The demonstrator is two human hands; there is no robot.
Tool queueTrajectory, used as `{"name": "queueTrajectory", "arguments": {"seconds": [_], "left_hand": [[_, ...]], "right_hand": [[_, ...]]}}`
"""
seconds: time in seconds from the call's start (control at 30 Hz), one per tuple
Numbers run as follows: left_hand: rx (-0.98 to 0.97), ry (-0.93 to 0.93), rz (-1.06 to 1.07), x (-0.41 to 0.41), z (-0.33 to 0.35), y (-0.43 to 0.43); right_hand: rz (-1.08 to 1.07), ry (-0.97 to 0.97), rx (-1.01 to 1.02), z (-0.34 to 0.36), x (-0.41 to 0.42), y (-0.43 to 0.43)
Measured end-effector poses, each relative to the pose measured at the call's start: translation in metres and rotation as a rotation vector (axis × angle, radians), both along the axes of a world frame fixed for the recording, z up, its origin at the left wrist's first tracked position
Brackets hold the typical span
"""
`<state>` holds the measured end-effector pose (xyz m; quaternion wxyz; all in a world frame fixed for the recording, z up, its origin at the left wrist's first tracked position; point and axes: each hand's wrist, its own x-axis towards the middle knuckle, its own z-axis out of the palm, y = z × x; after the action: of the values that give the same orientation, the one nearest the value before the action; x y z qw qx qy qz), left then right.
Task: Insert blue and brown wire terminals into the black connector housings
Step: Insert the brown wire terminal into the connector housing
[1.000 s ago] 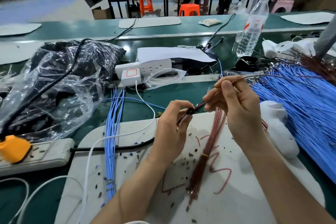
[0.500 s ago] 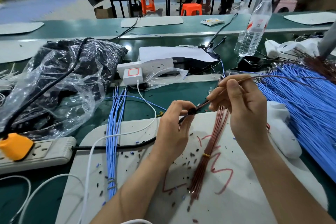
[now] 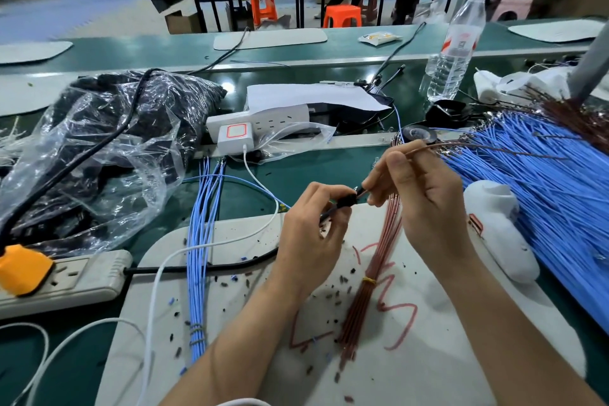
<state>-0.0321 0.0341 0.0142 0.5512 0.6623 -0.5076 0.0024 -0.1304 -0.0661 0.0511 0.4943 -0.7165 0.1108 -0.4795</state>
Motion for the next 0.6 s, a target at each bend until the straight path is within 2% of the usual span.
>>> {"name": "queueTrajectory", "arguments": {"seconds": [0.13, 0.27, 0.37, 0.47, 0.53, 0.6], "left_hand": [[0.011, -0.075, 0.041, 0.000, 0.000, 0.000], [0.037, 0.133, -0.006, 0.000, 0.000, 0.000], [0.078, 0.238, -0.024, 0.001, 0.001, 0.000], [0.100, 0.217, -0.009, 0.003, 0.000, 0.002], [0.113, 0.180, -0.014, 0.004, 0.000, 0.002], [0.125, 0.145, -0.028, 0.003, -0.001, 0.001]], "right_hand": [[0.058, 0.154, 0.095, -0.008, 0.006, -0.001], [0.122, 0.237, 0.273, -0.012, 0.007, -0.005], [0.152, 0.102, 0.551, -0.008, 0.005, -0.012], [-0.061, -0.154, 0.820, -0.001, -0.006, -0.028], [-0.252, -0.282, 0.899, 0.000, -0.016, -0.041], [-0.362, -0.316, 0.862, 0.000, -0.021, -0.050]]}}
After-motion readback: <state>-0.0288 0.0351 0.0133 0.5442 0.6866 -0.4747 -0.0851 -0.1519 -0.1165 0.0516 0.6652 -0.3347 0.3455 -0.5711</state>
